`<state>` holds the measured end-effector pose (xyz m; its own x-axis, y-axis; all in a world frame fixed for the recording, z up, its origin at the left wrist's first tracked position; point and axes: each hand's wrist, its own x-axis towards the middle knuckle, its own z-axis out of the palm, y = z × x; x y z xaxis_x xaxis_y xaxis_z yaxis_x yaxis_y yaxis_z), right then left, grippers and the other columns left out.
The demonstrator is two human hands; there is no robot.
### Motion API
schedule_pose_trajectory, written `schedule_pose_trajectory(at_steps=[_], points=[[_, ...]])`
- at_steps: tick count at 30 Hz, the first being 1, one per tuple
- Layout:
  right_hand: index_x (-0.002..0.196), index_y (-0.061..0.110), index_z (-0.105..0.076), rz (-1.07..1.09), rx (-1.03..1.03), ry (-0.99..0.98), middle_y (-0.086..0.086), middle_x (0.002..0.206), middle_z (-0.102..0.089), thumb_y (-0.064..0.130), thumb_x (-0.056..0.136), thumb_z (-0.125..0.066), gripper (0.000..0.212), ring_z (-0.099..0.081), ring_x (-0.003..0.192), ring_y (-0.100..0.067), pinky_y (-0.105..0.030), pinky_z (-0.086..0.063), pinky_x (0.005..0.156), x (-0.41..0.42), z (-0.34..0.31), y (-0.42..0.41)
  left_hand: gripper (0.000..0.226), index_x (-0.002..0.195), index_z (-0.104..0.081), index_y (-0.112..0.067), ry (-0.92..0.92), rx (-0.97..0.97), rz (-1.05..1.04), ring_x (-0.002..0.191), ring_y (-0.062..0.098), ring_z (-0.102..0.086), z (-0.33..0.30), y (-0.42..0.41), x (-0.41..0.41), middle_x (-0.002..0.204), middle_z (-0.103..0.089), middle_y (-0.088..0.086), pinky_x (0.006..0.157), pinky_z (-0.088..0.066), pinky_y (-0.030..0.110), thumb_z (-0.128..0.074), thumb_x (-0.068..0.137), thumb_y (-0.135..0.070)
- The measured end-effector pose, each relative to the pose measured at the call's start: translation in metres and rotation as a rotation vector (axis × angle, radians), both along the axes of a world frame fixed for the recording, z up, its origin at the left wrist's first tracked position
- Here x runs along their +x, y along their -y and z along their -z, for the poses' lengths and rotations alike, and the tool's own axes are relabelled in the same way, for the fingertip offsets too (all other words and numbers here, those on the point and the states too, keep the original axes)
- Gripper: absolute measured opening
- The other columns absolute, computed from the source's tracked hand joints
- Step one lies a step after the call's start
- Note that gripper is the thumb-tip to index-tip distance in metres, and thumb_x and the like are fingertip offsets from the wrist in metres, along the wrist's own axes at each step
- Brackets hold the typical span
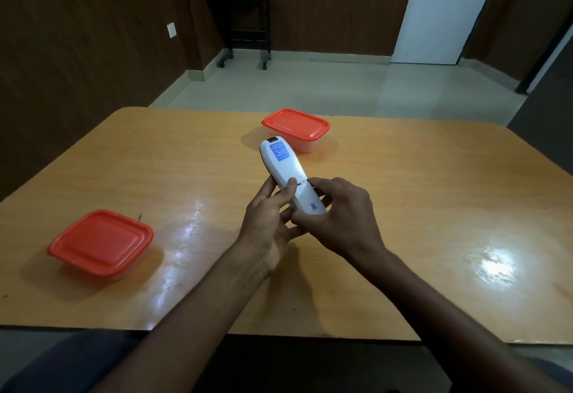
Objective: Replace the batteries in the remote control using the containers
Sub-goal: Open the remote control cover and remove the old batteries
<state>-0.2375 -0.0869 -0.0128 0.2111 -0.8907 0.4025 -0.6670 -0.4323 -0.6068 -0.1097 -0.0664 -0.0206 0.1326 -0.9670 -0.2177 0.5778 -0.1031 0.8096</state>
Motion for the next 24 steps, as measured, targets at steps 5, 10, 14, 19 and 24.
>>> schedule_pose_trajectory(at_steps=[5, 10, 14, 19, 24], points=[[0.118, 0.023, -0.071, 0.038, -0.002, -0.033, 0.000, 0.087, -0.059, 0.052, 0.067, -0.080, 0.060, -0.055, 0.076, -0.015, -0.030, -0.045, 0.059, 0.003, 0.000, -0.003, 0.042, 0.137, -0.059, -0.034, -0.015, 0.008, -0.017, 0.095, 0.027, -0.075, 0.001, 0.001, -0.002, 0.115, -0.076, 0.005, 0.071, -0.061, 0.045, -0.061, 0.097, -0.020], [0.124, 0.020, -0.070, -0.024, 0.045, -0.070, 0.002, 0.086, -0.053, 0.049, 0.077, -0.075, 0.056, -0.052, 0.075, -0.013, -0.027, -0.039, 0.056, 0.000, -0.004, 0.004, 0.041, 0.135, -0.060, -0.036, 0.036, 0.020, -0.014, 0.088, 0.022, -0.076, 0.003, 0.002, -0.003, 0.106, -0.078, 0.000, 0.082, -0.061, 0.053, -0.062, 0.097, -0.021], [0.131, 0.023, -0.065, -0.010, -0.023, -0.132, 0.004, 0.090, -0.051, 0.056, 0.081, -0.069, 0.060, -0.049, 0.078, -0.011, -0.025, -0.037, 0.056, -0.006, -0.004, 0.003, 0.044, 0.139, -0.057, -0.036, 0.031, 0.064, -0.065, 0.104, 0.029, -0.072, 0.001, 0.006, 0.001, 0.118, -0.074, 0.003, 0.089, -0.057, 0.058, -0.063, 0.097, -0.022], [0.132, 0.026, -0.049, 0.066, 0.073, -0.138, 0.003, 0.113, -0.061, 0.050, 0.077, -0.070, 0.063, -0.054, 0.099, -0.015, -0.032, -0.046, 0.069, -0.013, 0.004, 0.007, 0.043, 0.139, -0.057, -0.032, 0.044, 0.085, -0.106, 0.106, 0.031, -0.068, -0.001, 0.009, 0.012, 0.124, -0.070, 0.006, 0.078, -0.060, 0.055, -0.061, 0.098, -0.020], [0.116, 0.017, -0.048, 0.157, 0.235, -0.278, -0.002, 0.099, -0.066, 0.041, 0.081, -0.065, 0.046, -0.060, 0.089, -0.024, -0.036, -0.049, 0.067, -0.027, 0.010, 0.021, 0.028, 0.123, -0.066, -0.028, 0.225, 0.184, -0.043, 0.102, 0.035, -0.070, 0.005, 0.005, 0.013, 0.110, -0.072, 0.007, 0.079, -0.061, 0.058, -0.066, 0.096, -0.020]])
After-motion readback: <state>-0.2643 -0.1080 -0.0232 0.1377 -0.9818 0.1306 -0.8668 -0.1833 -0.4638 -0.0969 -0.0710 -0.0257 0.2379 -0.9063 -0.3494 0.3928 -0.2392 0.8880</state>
